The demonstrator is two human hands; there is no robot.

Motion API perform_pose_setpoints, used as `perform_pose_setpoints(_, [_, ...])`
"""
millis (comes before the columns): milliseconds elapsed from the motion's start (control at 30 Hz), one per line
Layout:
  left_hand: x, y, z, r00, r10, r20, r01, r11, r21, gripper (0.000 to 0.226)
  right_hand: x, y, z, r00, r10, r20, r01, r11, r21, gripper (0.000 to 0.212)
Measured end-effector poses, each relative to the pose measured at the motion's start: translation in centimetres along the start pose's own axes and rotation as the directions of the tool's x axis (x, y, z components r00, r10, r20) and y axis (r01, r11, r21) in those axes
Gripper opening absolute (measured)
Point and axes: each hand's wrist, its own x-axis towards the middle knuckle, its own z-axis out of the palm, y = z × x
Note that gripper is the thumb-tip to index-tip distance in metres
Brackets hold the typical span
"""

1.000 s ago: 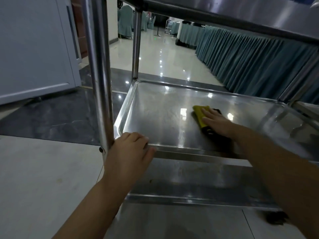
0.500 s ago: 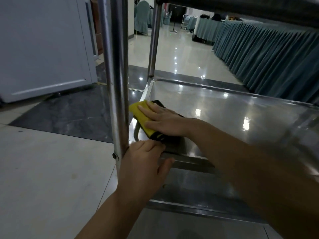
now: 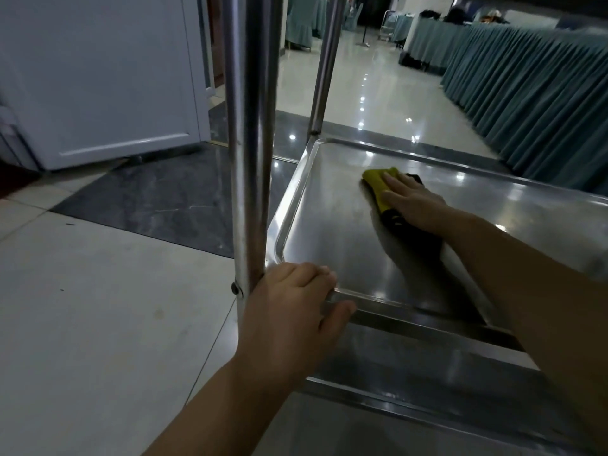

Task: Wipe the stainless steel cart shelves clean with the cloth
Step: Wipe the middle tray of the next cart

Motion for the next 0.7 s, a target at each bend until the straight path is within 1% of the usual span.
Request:
perform_pose_setpoints(67, [0.0, 0.0, 0.0, 1.0, -0.006, 0.009, 0.006, 1.0, -0.008, 0.036, -0.5, 0.0, 0.0, 0.999, 0.044, 0.014, -0.044, 0.999, 0.001, 0.056])
perform_pose_setpoints(133, [0.0, 0.0, 0.0, 1.0, -0.009, 0.012, 0.009, 1.0, -0.013, 0.035, -0.3, -2.0, 0.2, 0.999, 0.032, 0.01, -0.032, 0.999, -0.018, 0.057])
perform_pose_setpoints(267, [0.0, -0.2, -0.1, 0.999, -0.019, 0.03, 0.019, 1.0, -0.007, 0.032, 0.8, -9.5, 1.4, 0.984, -0.18, 0.011, 0.18, 0.984, -0.015, 0.058])
perform_pose_setpoints(333, [0.0, -0.1, -0.2, 0.999, -0.019, 0.046, 0.018, 1.0, 0.015, 0.034, 1.6, -12.6, 1.8, 0.97, -0.241, 0.025, 0.24, 0.97, 0.027, 0.058])
perform_pose_setpoints(400, [0.1, 0.2, -0.4, 0.998, -0.029, 0.064, 0.026, 0.999, 0.048, 0.034, 2.5, -13.8, 2.3, 0.956, -0.286, 0.063, 0.286, 0.958, 0.015, 0.06])
perform_pose_setpoints(467, [0.4, 0.7, -0.8, 0.995, -0.055, 0.081, 0.047, 0.994, 0.095, 0.035, 2.7, -13.2, 2.2, 0.947, -0.312, 0.082, 0.314, 0.95, -0.005, 0.066])
perform_pose_setpoints(533, [0.8, 1.3, -1.2, 0.99, -0.086, 0.114, 0.069, 0.987, 0.142, 0.033, 2.2, -11.6, 1.9, 0.956, -0.287, 0.064, 0.287, 0.958, 0.013, 0.063])
perform_pose_setpoints(600, [1.5, 2.1, -1.4, 0.982, -0.111, 0.152, 0.077, 0.975, 0.21, 0.039, 1.2, -9.0, 1.3, 0.969, -0.244, 0.04, 0.243, 0.97, 0.027, 0.06])
perform_pose_setpoints(633, [1.8, 2.4, -1.2, 0.981, -0.105, 0.16, 0.062, 0.965, 0.253, 0.041, 0.6, -7.4, 1.0, 0.974, -0.224, 0.041, 0.224, 0.974, 0.019, 0.06])
perform_pose_setpoints(700, [2.5, 3.3, -0.5, 0.982, -0.069, 0.174, 0.01, 0.947, 0.32, 0.036, -0.2, -3.6, 0.7, 0.976, -0.206, 0.071, 0.208, 0.978, -0.018, 0.066])
